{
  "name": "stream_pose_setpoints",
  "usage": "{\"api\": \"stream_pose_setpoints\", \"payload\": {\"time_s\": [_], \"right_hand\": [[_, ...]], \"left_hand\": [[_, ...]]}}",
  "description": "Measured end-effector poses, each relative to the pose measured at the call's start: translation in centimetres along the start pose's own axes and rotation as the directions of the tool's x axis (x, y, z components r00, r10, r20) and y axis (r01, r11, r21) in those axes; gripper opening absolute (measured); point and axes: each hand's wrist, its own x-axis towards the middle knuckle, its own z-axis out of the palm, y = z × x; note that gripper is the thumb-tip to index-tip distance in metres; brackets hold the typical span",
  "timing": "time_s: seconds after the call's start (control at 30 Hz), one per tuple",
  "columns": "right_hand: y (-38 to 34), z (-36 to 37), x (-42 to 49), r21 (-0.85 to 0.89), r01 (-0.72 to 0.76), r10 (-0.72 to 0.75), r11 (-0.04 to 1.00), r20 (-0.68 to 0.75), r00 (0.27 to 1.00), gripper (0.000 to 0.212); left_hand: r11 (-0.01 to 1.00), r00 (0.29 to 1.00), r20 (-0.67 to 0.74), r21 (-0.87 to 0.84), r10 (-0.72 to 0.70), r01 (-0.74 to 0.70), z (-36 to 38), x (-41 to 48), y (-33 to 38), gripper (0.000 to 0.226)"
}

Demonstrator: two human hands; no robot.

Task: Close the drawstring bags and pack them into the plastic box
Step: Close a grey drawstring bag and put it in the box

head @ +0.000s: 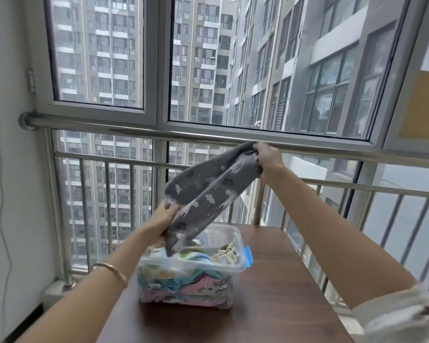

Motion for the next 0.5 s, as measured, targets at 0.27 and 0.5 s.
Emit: {"api": "stream_pose_setpoints", "payload": {"time_s": [0.27, 0.5], "right_hand": [[13.2, -3.7, -3.3, -0.674, 0.013, 0.252, 0.739, 0.294, 0.922, 0.038], [17.2, -3.4, -4.5, -0.847, 0.515, 0.141, 0.127, 0.53, 0.836, 0.064]], "left_hand": [[0.353, 0.997, 0.051, 0.935, -0.049, -0.031, -2.8, 2.0, -0.9, 0.039], [0.049, 0.985, 0.073, 0.995, 0.155, -0.082, -1.9, 2.1, -1.6, 0.034]]}}
